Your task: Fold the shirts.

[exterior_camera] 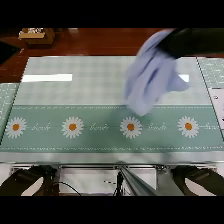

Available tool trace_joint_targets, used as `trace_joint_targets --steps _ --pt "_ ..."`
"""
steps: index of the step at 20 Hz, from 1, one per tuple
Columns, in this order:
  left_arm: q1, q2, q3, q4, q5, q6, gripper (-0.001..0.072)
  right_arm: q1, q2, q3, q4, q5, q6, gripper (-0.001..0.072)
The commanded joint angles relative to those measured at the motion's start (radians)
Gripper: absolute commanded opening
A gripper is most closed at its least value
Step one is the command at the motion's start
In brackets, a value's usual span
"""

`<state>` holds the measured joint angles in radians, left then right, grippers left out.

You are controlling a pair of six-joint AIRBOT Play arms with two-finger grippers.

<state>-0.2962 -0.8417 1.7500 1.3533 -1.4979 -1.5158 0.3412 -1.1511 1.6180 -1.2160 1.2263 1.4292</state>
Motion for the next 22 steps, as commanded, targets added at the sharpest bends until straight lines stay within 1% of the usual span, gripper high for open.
trace_joint_targets --steps 1,3,5,6,8,9,10,12,14,15,17,19,22 --pt "0.001 0.001 -0.036 0.023 -0.039 0.0 0.0611 0.286 -0.204 -0.002 -0.114 0.059 0.018 0.0024" --pt "0.001 0.001 -0.06 0.039 -0.065 0.0 0.0612 0.385 -0.312 -0.002 -0.15 0.059 0.018 0.0024" --pt "0.001 0.001 -0.09 0.047 -0.077 0.0 0.0611 0.441 -0.398 -0.002 -0.207 0.059 0.025 0.0025" --pt "0.001 0.001 -0.107 0.047 -0.077 0.001 0.0612 0.45 -0.431 -0.002 -0.227 0.058 0.042 0.0068" --pt "0.001 0.001 -0.145 0.053 -0.077 0.004 0.0612 0.444 -0.458 -0.002 -0.261 0.06 0.046 0.0387" --pt "0.001 0.001 -0.169 0.068 -0.077 0.005 0.0611 0.432 -0.452 0.0 -0.296 0.07 0.055 0.0449" --pt "0.001 0.001 -0.196 0.088 -0.077 0.026 0.0612 0.412 -0.433 0.0 -0.338 0.093 0.062 0.0455" --pt "0.001 0.001 -0.264 0.138 -0.073 0.06 0.0612 0.347 -0.368 -0.001 -0.414 0.15 0.061 0.0493" --pt "0.008 0.001 -0.36 0.162 -0.047 0.092 0.0612 0.249 -0.288 -0.001 -0.481 0.176 0.063 0.0493" --pt "0.014 0.001 -0.417 0.162 -0.02 0.093 0.0611 0.184 -0.249 -0.001 -0.496 0.178 0.068 0.0493" --pt "0.027 0.001 -0.559 0.153 0.071 0.09 0.0612 0.038 -0.196 -0.001 -0.49 0.186 0.083 0.0493" --pt "0.048 0.001 -0.713 0.101 0.181 0.09 0.0612 -0.111 -0.169 -0.006 -0.46 0.21 0.08 0.0493" --pt "0.128 -0.01 -0.919 -0.07 0.337 0.091 0.0606 -0.337 -0.164 -0.032 -0.293 0.249 0.048 0.0493"
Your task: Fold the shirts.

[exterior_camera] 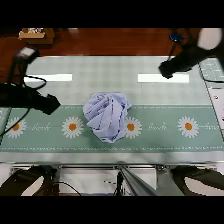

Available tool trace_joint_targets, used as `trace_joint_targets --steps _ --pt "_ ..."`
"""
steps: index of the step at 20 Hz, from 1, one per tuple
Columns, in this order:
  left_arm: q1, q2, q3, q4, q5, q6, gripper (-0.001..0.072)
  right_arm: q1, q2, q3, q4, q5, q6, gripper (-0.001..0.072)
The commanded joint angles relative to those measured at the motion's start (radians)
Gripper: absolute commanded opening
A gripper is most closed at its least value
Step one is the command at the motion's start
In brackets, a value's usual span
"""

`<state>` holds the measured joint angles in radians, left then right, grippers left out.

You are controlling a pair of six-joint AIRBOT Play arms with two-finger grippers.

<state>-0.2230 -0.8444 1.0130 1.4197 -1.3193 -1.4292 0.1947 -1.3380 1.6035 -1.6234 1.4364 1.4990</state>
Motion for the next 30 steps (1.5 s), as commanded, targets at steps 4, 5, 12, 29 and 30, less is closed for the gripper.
trace_joint_targets --steps 4,5,12,29,30 --pt "0.181 -0.117 -0.297 -0.436 0.238 0.098 0.0617 -0.381 0.023 -0.154 0.364 0.016 -0.069 0.0493" --pt "0.197 -0.161 -0.297 -0.496 0.236 0.13 0.0625 -0.403 0.023 -0.199 0.399 0.005 -0.082 0.0493" --pt "0.21 -0.473 -0.292 -0.818 0.282 0.288 0.0628 -0.413 0.023 -0.423 0.497 -0.093 -0.134 0.0492" --pt "0.211 -0.653 -0.259 -1.047 0.188 0.381 0.0023 -0.152 -0.111 -0.708 0.889 -0.501 -0.27 0.0494" --pt "0.211 -0.653 -0.259 -1.047 0.182 0.381 0.0023 -0.13 -0.141 -0.708 0.94 -0.507 -0.292 0.0495"
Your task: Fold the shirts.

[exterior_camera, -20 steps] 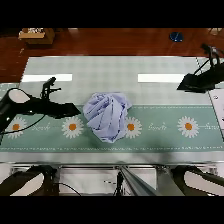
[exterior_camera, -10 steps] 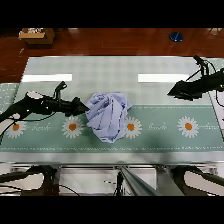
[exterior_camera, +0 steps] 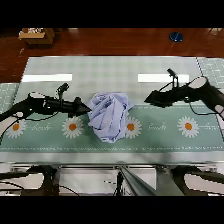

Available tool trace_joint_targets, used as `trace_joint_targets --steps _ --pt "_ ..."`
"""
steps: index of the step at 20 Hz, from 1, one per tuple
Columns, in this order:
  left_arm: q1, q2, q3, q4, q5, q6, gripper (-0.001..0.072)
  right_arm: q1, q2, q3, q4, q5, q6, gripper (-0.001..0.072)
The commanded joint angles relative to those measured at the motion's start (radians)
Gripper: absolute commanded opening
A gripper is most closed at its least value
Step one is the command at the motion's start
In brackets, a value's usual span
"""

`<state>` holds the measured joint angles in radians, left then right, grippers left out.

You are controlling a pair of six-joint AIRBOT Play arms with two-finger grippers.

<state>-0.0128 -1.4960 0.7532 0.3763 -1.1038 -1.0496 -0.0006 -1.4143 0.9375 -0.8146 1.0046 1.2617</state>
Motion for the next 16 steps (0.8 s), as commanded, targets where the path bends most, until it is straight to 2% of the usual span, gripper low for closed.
trace_joint_targets --steps 1,4,12,16 --pt "0.001 -0.001 0.001 -0.004 -0.036 0.002 0.0023 0.086 -0.091 -0.042 0.205 -0.082 -0.089 0.0494" --pt "0.001 -0.002 0.001 -0.004 -0.05 0.002 0.0023 0.136 -0.138 -0.042 0.349 -0.127 -0.142 0.0494" --pt "0.001 -0.001 0.001 -0.004 -0.058 0.003 0.0024 0.161 -0.154 -0.042 0.34 -0.203 -0.052 0.049" --pt "0.002 -0.001 0.001 -0.004 -0.057 0.018 0.0024 0.179 -0.154 -0.042 0.318 -0.202 0.006 0.0458"
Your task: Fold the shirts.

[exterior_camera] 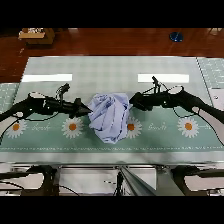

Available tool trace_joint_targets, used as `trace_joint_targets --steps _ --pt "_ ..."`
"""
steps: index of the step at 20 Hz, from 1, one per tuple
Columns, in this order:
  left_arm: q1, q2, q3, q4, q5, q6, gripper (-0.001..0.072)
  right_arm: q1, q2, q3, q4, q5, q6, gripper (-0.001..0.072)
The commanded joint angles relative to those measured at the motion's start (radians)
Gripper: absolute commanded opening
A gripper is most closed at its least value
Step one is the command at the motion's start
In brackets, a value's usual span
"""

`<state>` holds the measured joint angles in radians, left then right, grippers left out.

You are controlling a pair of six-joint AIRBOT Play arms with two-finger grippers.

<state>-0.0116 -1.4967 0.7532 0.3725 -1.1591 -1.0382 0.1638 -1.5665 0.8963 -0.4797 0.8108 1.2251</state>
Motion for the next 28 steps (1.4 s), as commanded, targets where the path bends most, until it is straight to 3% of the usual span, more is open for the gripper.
trace_joint_targets --steps 1,2,4,6,11,15,19,28 --pt "0.001 0.0 0.001 0.0 -0.002 0.009 0.0023 0.035 -0.002 -0.001 -0.027 -0.01 0.053 0.0457" --pt "0.001 0.0 0.001 0.0 -0.002 0.009 0.0023 0.063 -0.005 -0.001 -0.035 -0.015 0.056 0.0451" --pt "0.001 0.0 0.006 -0.004 -0.006 0.009 0.0023 0.117 -0.027 -0.001 -0.039 -0.042 0.056 0.0293" --pt "0.001 0.0 0.023 -0.009 -0.026 0.009 0.0024 0.139 -0.037 -0.001 -0.037 -0.078 0.054 0.0024" --pt "0.055 0.073 0.137 -0.007 -0.045 0.005 0.0022 0.021 0.063 0.058 -0.1 0.008 0.027 0.0023" --pt "0.168 0.196 0.339 -0.007 -0.132 0.0 0.0022 -0.139 0.303 0.13 -0.19 0.084 0.027 0.0023" --pt "0.232 0.304 0.583 -0.007 -0.204 -0.042 0.0022 -0.175 0.522 0.264 -0.301 0.124 0.03 0.0023" --pt "0.228 0.391 1.061 -0.008 -0.215 -0.162 0.0022 -0.175 0.684 0.613 -0.42 0.116 0.157 0.0023"
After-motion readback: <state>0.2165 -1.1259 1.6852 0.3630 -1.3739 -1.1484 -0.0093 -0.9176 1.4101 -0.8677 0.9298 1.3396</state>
